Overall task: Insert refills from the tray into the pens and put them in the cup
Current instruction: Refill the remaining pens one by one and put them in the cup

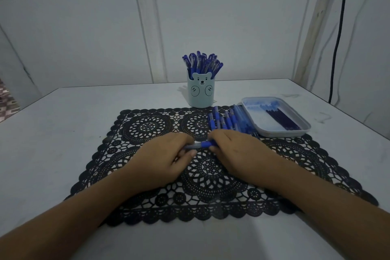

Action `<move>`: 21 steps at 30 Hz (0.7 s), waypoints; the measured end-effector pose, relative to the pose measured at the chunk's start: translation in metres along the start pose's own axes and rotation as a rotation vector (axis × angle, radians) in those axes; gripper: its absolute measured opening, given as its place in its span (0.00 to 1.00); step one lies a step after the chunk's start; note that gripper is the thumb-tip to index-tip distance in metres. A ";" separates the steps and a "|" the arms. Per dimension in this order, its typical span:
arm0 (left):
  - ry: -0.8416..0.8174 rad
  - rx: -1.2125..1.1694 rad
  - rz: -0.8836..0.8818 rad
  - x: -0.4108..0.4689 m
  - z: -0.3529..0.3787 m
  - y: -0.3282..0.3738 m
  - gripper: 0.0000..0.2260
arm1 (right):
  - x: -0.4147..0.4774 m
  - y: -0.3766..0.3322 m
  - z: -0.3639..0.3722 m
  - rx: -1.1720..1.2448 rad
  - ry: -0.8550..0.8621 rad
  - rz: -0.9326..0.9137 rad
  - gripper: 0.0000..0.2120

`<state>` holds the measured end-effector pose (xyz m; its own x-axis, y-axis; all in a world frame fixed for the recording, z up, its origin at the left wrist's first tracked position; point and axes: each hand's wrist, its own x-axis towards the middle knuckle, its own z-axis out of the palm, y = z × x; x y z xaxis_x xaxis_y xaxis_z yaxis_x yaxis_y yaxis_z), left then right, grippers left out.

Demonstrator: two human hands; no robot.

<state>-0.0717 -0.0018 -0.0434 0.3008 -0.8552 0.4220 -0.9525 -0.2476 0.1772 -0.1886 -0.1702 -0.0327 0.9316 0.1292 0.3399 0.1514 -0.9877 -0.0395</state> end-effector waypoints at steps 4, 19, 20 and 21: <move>-0.001 0.045 0.012 -0.002 0.000 0.000 0.15 | 0.000 -0.001 -0.001 0.082 -0.057 0.027 0.13; 0.029 0.025 0.088 -0.002 -0.002 0.001 0.10 | -0.003 0.013 -0.006 -0.011 0.022 -0.052 0.20; 0.026 0.025 0.082 -0.003 -0.002 0.000 0.11 | -0.003 0.013 -0.006 -0.013 0.017 -0.032 0.21; 0.023 0.024 0.069 -0.003 -0.002 0.000 0.11 | -0.003 0.011 -0.007 -0.010 0.017 -0.008 0.21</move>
<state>-0.0720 0.0014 -0.0428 0.2354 -0.8599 0.4530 -0.9717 -0.1999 0.1255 -0.1918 -0.1824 -0.0279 0.9244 0.1359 0.3563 0.1556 -0.9874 -0.0271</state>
